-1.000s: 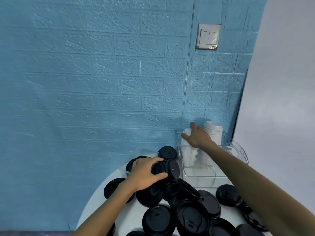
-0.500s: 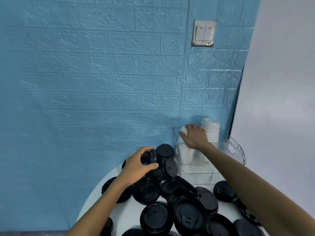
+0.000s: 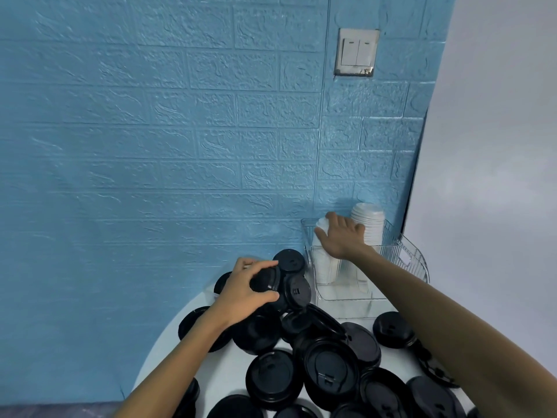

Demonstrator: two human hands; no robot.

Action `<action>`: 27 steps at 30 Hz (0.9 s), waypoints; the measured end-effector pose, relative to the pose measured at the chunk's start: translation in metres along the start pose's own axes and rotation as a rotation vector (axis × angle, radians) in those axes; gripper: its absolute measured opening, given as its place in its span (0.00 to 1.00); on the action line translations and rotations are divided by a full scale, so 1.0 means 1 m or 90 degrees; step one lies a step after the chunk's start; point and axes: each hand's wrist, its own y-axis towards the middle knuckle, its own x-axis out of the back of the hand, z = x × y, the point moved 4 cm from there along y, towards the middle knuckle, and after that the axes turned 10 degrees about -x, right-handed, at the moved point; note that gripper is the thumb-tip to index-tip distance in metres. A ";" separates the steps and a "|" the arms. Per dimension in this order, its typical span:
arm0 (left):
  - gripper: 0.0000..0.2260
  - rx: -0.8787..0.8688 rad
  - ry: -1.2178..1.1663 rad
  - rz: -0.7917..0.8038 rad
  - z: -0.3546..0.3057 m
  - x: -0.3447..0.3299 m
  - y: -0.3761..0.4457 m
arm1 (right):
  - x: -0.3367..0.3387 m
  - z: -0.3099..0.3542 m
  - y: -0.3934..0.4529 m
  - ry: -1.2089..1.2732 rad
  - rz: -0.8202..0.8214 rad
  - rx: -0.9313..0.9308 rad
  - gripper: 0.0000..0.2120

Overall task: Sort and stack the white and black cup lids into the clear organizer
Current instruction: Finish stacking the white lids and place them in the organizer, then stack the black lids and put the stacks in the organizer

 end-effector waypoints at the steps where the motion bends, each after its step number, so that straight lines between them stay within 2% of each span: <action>1: 0.28 0.000 0.033 0.023 0.000 -0.002 0.000 | 0.001 0.000 -0.002 0.014 -0.001 0.006 0.27; 5: 0.31 -0.008 0.186 0.109 -0.004 -0.009 0.002 | 0.017 0.001 -0.015 0.109 -0.061 0.049 0.24; 9: 0.33 -0.026 0.234 0.132 -0.007 -0.016 0.000 | 0.043 0.000 -0.051 0.202 -0.154 0.092 0.22; 11: 0.32 -0.032 0.251 0.136 -0.008 -0.017 -0.002 | 0.054 -0.007 -0.077 0.225 -0.166 0.110 0.23; 13: 0.32 -0.030 0.252 0.136 -0.010 -0.017 -0.005 | 0.064 -0.018 -0.105 0.234 -0.149 0.122 0.25; 19: 0.29 -0.034 0.238 0.095 -0.029 -0.009 -0.019 | 0.083 -0.064 -0.185 0.301 -0.069 0.117 0.18; 23: 0.24 -0.059 0.222 0.049 -0.067 -0.006 -0.050 | 0.077 -0.086 -0.250 0.395 0.009 0.098 0.13; 27: 0.19 -0.090 0.149 -0.004 -0.105 -0.012 -0.109 | 0.058 -0.093 -0.313 0.373 -0.008 0.133 0.12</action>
